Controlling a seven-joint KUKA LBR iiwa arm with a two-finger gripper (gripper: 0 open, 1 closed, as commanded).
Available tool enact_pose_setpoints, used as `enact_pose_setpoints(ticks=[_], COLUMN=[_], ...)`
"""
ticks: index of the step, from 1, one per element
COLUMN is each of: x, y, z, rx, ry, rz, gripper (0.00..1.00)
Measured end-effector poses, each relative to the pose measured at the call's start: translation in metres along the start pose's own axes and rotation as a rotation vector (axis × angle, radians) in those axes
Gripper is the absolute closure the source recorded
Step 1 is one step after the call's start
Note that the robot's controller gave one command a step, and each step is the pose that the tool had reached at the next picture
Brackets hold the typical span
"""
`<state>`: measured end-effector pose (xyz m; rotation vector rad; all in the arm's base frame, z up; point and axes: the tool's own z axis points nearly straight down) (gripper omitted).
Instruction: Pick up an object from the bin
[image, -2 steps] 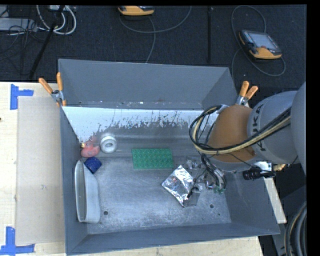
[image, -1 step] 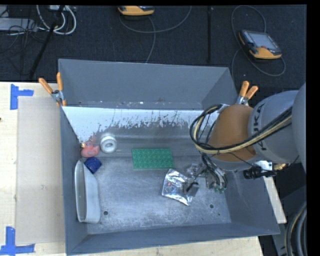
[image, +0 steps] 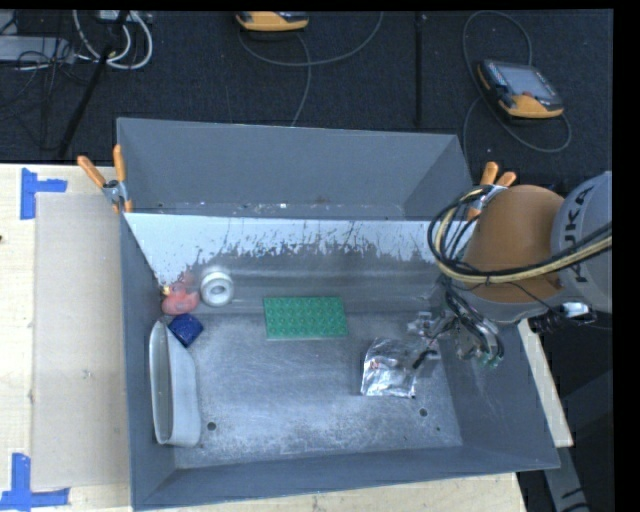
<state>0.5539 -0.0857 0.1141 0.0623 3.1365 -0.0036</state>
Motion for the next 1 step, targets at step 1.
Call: enact_pose_setpoints(ticks=[1], x=[0.0090], y=[-0.0121], z=[-0.0994], rx=[0.000], ry=[-0.004], rz=[-0.002], gripper=[1.00])
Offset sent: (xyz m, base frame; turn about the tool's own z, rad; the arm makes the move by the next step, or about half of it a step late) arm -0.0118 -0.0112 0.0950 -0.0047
